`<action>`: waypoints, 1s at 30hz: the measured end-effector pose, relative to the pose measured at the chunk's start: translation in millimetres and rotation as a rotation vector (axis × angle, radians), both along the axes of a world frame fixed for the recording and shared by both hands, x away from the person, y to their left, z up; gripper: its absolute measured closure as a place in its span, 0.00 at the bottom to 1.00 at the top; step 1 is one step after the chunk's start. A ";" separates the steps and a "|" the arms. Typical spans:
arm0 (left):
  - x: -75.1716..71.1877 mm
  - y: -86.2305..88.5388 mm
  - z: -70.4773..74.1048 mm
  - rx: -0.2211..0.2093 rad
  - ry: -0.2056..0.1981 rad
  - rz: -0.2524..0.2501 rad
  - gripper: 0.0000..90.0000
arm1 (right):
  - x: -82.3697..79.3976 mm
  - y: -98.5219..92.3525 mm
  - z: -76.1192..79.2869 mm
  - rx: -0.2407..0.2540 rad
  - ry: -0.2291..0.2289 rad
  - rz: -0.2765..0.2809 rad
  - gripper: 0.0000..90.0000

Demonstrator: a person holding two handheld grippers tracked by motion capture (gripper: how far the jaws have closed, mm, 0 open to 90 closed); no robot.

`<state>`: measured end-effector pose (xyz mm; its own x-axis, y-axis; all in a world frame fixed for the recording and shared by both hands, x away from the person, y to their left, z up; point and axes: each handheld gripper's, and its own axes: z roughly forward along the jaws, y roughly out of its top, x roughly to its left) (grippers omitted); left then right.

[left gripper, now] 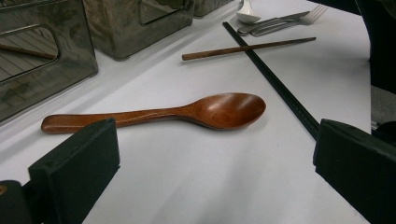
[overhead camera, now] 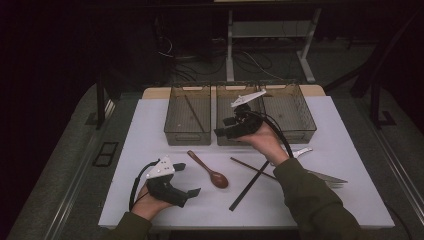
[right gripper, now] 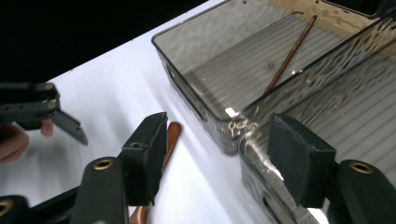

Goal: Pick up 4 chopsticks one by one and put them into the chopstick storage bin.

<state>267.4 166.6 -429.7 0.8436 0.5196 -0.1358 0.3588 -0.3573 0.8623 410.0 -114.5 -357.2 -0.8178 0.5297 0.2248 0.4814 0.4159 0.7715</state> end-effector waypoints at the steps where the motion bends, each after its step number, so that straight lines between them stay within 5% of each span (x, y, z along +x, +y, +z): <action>1: 0.1 0.2 0.0 0.000 0.002 -0.001 0.00 | -2.4 -2.5 0.5 -0.003 0.004 -0.004 0.39; 15: 0.5 0.1 -0.8 0.002 0.004 0.000 0.00 | -31.8 -55.5 1.1 -0.003 -0.023 -0.016 0.39; 30: 1.2 0.0 -1.6 0.009 0.005 0.002 0.00 | -64.2 -107.6 -15.4 -0.028 -0.015 -0.023 0.41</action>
